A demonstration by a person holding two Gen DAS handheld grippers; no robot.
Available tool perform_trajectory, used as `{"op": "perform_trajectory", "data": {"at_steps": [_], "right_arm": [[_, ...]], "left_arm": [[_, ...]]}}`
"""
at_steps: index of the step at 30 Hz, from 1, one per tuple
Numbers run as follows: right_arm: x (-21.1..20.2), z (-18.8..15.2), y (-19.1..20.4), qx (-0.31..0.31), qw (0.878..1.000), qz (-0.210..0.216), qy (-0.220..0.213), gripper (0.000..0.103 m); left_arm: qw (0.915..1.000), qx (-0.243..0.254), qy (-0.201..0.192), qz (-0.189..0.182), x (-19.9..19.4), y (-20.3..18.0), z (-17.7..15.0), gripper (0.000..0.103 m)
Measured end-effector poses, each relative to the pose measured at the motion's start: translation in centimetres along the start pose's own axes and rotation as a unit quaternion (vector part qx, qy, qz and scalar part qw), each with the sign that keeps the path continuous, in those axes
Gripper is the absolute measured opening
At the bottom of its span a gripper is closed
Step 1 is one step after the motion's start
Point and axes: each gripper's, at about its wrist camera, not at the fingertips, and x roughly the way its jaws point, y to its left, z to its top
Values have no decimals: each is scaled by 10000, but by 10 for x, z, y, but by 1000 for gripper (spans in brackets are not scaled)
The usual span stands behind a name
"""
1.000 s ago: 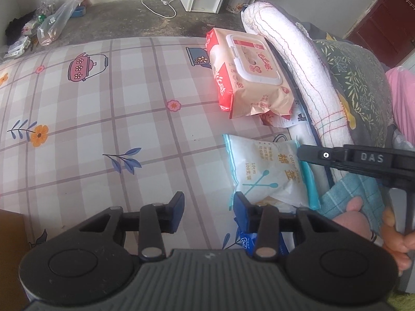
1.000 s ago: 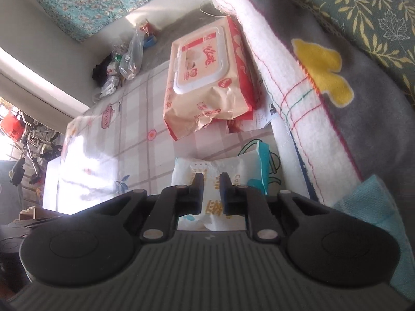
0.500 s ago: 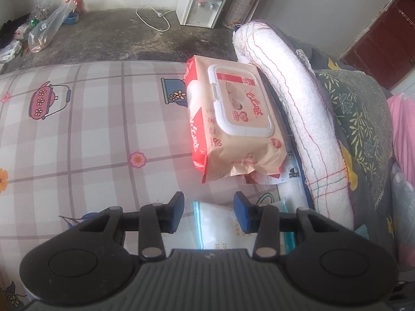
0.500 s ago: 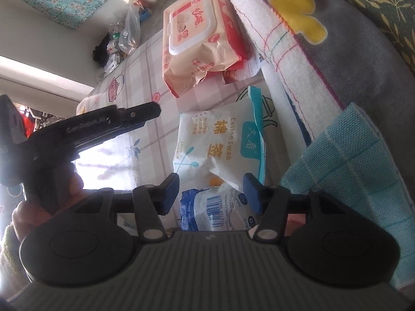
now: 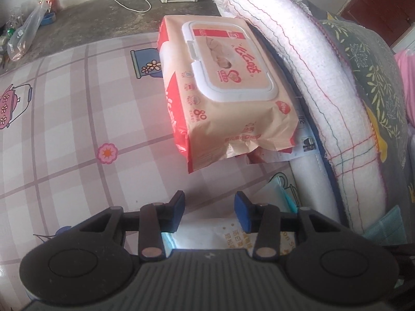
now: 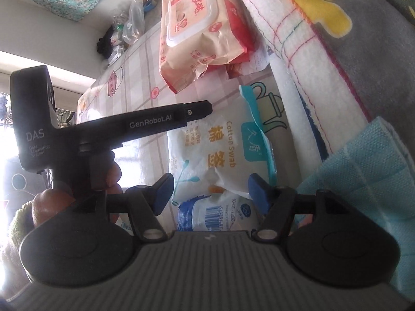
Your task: Organize soft objects
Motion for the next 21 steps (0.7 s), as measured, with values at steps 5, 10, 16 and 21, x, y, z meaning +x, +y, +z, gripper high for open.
{"op": "perform_trajectory", "data": {"at_steps": [5,10,16,21], "right_arm": [[6,7,-9,254,9993,181,-222,62],[-2,10,-12,518,9968,414,-456,63],[-4,6,-6,771,9949,591,-262,66],[20,4,9,829,9949,573,4,67]], "left_arm": [[9998,-155,105,93,-11,31,-9,44],[9991,-237,232,261,-23,59,-24,45],[9976,-580,318,226,-45,99,-36,48],[9930,-1178,16,-76,-67,120,-36,68]]}}
